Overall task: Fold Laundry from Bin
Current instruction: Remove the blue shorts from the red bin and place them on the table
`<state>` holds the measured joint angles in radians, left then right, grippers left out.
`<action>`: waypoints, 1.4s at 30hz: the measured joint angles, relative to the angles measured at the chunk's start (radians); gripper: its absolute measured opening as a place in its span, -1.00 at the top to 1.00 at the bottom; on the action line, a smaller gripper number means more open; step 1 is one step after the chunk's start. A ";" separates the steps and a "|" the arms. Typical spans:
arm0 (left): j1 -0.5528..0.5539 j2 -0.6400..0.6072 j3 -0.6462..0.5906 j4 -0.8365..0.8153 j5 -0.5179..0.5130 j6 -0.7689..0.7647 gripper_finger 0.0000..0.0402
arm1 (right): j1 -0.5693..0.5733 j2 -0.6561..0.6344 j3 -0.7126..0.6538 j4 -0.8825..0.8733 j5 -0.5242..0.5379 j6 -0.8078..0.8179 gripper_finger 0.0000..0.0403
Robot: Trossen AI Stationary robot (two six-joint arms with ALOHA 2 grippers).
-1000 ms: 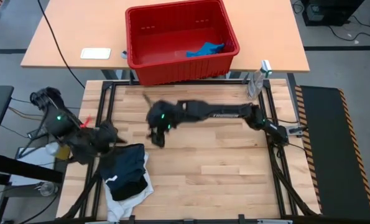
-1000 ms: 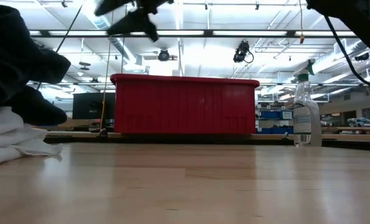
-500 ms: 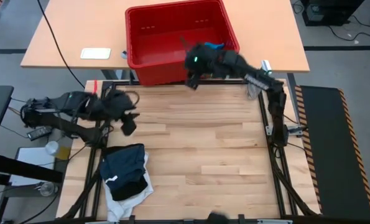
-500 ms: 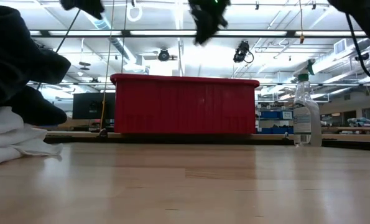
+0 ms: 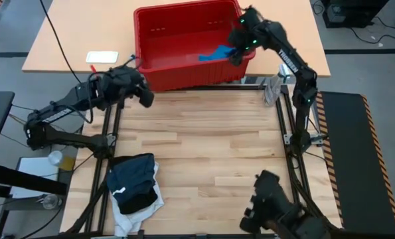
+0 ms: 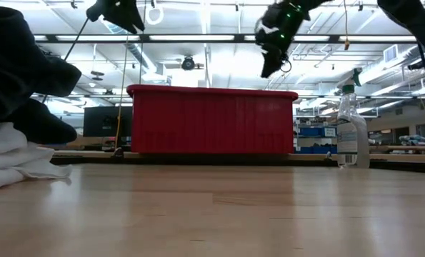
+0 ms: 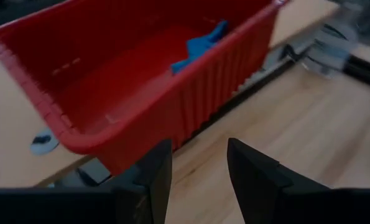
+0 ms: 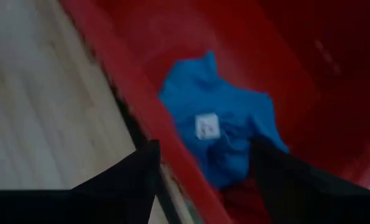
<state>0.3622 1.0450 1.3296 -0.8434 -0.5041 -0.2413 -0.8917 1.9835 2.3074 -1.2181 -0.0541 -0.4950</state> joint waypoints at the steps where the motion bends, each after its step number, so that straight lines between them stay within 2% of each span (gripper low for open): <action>1: 0.015 0.004 0.000 0.003 0.000 -0.016 0.23 | -0.019 0.004 0.000 -0.009 -0.018 0.001 -0.25; 3: 0.045 0.010 0.001 0.003 0.001 -0.041 0.23 | -0.056 0.008 -0.019 -0.005 -0.026 0.005 -0.23; 6: 0.076 0.025 0.001 0.017 0.001 -0.050 0.23 | -0.080 0.011 -0.066 0.071 0.043 0.051 -0.18; 10: 0.097 0.036 0.001 0.025 0.010 -0.028 0.23 | -0.090 0.011 -0.150 0.107 0.057 -0.039 -0.12; 14: 0.101 0.035 0.001 0.024 0.019 -0.030 0.23 | -0.078 0.004 -0.195 0.106 0.078 -0.048 -0.07; 20: 0.100 0.031 0.001 0.023 0.048 -0.026 0.23 | -0.032 0.005 -0.203 -0.061 -0.065 -0.052 -0.01; 24: 0.111 0.031 0.001 0.023 0.047 -0.001 0.23 | 0.018 0.007 -0.211 -0.128 -0.084 -0.098 0.02; 31: 0.137 0.031 0.001 0.023 0.047 0.000 0.23 | 0.088 0.008 -0.219 -0.162 -0.100 -0.085 0.04; 33: 0.145 0.031 0.001 0.023 0.047 -0.001 0.23 | 0.099 0.008 -0.219 -0.119 -0.063 -0.057 0.04; 37: 0.153 0.031 0.001 0.023 0.054 -0.004 0.23 | 0.086 0.005 -0.199 -0.033 -0.068 -0.017 0.04; 42: 0.152 0.031 0.001 0.021 0.063 -0.030 0.23 | 0.042 0.006 -0.194 0.138 -0.084 0.222 0.05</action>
<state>0.5140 1.0760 1.3304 -0.8220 -0.4409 -0.2710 -0.8496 1.9897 2.1132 -1.0796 -0.1385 -0.2733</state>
